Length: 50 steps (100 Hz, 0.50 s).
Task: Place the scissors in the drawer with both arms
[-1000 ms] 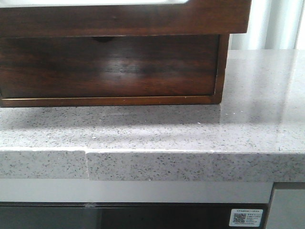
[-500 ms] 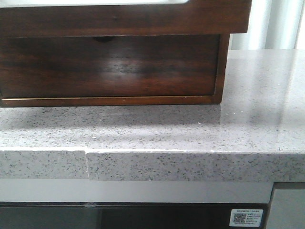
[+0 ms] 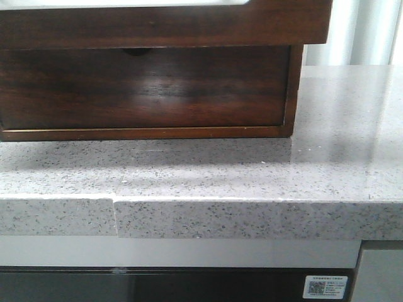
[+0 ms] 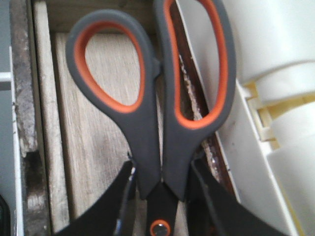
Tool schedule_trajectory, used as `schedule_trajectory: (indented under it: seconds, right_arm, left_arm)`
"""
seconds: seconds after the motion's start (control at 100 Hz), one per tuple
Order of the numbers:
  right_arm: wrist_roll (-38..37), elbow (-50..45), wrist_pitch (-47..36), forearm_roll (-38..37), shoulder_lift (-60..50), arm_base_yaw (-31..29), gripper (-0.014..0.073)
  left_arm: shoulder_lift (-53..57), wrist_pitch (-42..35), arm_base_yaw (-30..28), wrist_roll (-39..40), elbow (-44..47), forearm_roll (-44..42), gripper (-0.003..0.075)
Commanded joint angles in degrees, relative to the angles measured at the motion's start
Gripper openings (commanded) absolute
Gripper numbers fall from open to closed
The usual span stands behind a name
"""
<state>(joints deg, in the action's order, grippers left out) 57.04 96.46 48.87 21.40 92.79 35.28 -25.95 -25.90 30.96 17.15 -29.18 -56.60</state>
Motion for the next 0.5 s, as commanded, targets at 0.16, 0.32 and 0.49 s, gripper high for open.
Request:
schedule_trajectory:
  seconds: [0.16,0.32,0.49]
  right_arm:
    - [-0.4,1.4,-1.7,0.7,-0.8,-0.1,0.0308]
    - [-0.4,1.4,-0.8,0.7,-0.8,-0.1,0.0307]
    - [-0.4,1.8,1.4,0.7,-1.0,-0.1,0.0306]
  left_arm:
    - [-0.3,-1.5,0.4,0.8,-1.8,2.5,0.0275]
    - [-0.3,-1.5,0.4,0.8,-1.8,2.5,0.0275]
    - [-0.3,-1.5,0.4,0.8,-1.8,2.5,0.0275]
